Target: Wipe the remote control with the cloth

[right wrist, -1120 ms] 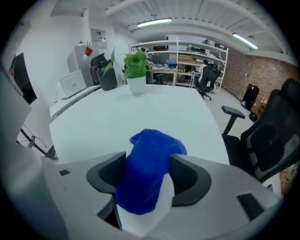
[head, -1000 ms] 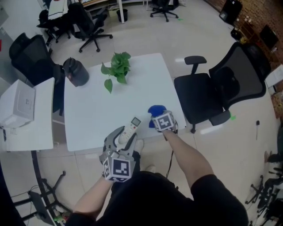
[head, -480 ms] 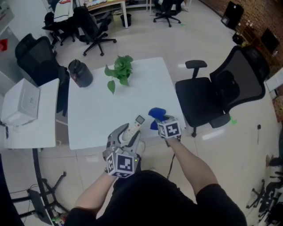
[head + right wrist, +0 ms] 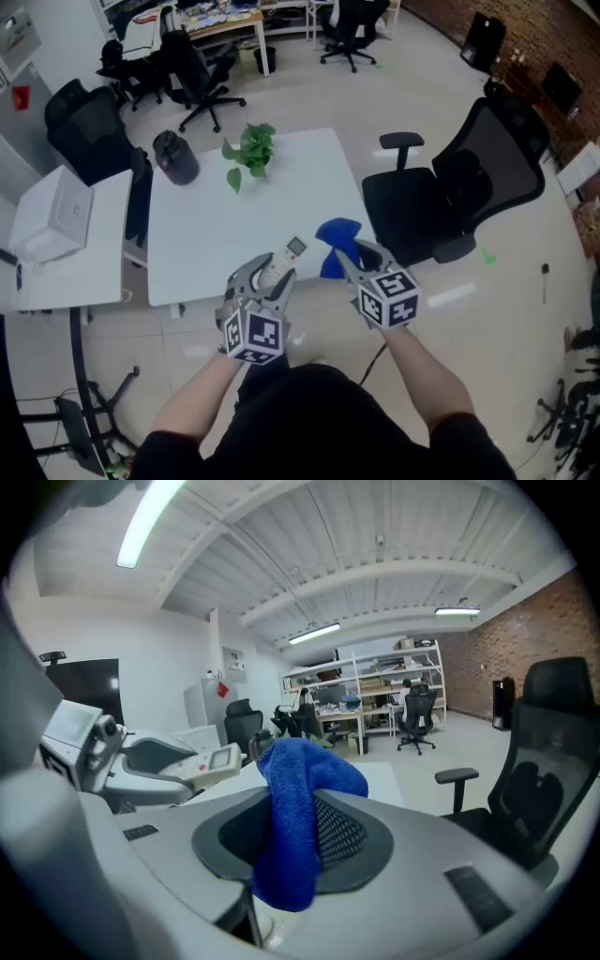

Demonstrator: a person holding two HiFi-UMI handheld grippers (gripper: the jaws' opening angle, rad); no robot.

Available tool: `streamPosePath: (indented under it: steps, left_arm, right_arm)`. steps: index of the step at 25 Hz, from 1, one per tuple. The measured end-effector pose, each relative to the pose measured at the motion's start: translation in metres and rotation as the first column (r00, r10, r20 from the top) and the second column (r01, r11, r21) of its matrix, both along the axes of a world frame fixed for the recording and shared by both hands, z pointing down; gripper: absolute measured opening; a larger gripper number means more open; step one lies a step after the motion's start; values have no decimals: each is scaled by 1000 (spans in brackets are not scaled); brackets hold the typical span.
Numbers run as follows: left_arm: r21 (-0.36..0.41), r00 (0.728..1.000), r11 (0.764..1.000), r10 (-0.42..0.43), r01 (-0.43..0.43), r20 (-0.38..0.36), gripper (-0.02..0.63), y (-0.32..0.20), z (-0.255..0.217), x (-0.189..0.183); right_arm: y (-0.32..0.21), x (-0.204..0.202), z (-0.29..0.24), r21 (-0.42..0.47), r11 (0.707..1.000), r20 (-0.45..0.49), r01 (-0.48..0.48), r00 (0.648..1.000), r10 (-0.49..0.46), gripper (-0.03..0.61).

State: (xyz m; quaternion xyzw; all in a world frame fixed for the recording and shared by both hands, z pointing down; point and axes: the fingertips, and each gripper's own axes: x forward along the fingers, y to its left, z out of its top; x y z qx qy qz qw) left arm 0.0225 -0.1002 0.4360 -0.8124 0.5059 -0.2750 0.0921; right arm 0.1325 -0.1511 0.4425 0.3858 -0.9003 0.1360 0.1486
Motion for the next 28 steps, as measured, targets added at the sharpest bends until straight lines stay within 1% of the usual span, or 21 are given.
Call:
streamPosePath:
  steps: [5, 9, 11, 14, 16, 18, 21, 24, 26, 28]
  left_arm:
    - [33, 998, 998, 43, -45, 37, 206, 12, -15, 3]
    - [63, 993, 993, 91, -96, 80, 206, 22, -21, -1]
    - [77, 987, 989, 117, -126, 111, 206, 28, -27, -9]
    - [100, 978, 981, 154, -169, 144, 206, 36, -33, -23]
    - [111, 968, 972, 184, -205, 171, 206, 41, -32, -33]
    - [128, 952, 960, 217, -248, 216, 206, 48, -32, -42]
    - [173, 925, 936, 251, -307, 286, 206, 59, -38, -55]
    - [207, 903, 912, 276, -354, 329, 204, 69, -40, -66]
    - [220, 897, 903, 285, -370, 338, 204, 74, -43, -71]
    - [228, 898, 899, 289, -374, 333, 204, 79, -45, -75]
  right_arm:
    - [49, -16, -63, 116, 990, 20, 81, 996, -84, 123]
    - [85, -50, -92, 185, 968, -13, 169, 985, -170, 123]
    - [99, -73, -99, 195, 957, -40, 216, 976, -212, 123]
    - [115, -113, -100, 185, 944, -82, 275, 961, -264, 123]
    - [123, -139, -95, 162, 941, -110, 298, 953, -283, 123]
    - [131, -160, -89, 132, 938, -134, 322, 943, -305, 123]
    - [138, -183, -86, 104, 936, -175, 337, 932, -316, 123]
    - [140, -192, -84, 98, 942, -210, 320, 932, -295, 123]
    - [139, -191, -85, 112, 948, -235, 299, 935, -267, 123]
    - [137, -186, -87, 131, 954, -248, 268, 941, -230, 123]
